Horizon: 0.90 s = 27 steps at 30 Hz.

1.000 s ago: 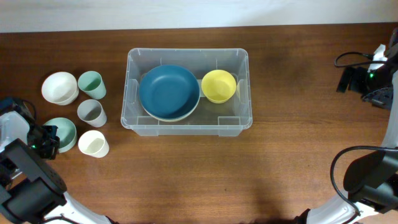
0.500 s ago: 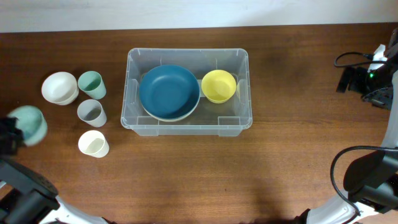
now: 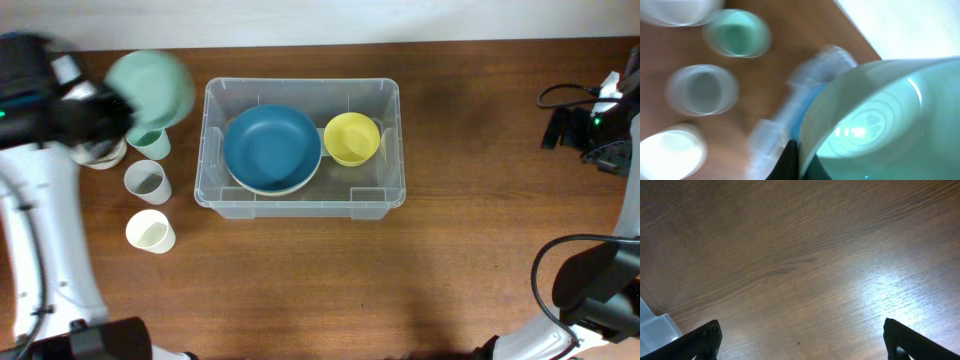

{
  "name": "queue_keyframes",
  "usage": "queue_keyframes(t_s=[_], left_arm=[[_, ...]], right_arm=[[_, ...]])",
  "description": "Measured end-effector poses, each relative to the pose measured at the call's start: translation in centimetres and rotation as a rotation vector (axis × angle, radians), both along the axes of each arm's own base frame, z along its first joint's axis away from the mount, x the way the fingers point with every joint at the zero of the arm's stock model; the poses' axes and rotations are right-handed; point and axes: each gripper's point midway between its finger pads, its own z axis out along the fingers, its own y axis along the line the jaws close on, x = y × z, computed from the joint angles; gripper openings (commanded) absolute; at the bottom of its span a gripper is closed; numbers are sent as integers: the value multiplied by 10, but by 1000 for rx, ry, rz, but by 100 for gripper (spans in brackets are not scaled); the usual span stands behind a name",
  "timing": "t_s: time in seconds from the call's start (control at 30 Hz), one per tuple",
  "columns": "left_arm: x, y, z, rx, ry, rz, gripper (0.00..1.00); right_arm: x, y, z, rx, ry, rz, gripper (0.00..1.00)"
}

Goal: Pack container
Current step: 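Lift the mint green bowl and carry it over the bin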

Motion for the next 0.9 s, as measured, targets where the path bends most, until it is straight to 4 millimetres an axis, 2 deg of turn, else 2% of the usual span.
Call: queue_keyframes(t_s=[0.1,0.23,0.37,0.43,0.53,0.6,0.7,0.77,0.9], left_arm=[[16,-77,9,27,-70,-195,1],[13,-173,12,65,-128,-411,1],[10,-228,2,125,-149,-513,1],[15,-253,-16,166,-139,-548,1],[35,-274,-46,199,-131,-561,1],[43,-280,-69,214,-100,-565,1],[53,-284,-110,238,-27,-568,1],[56,-284,-131,250,11,-570,1],[61,-285,-159,264,54,-572,1]], right_arm=[[0,0,0,0,0,-1,99],[0,0,0,0,0,0,99],[0,0,0,0,0,0,99],[0,0,0,0,0,-1,99],[0,0,0,0,0,0,99],[0,0,0,-1,0,0,99],[0,0,0,0,0,0,99],[0,0,0,0,0,0,99],[0,0,0,-1,0,0,99]])
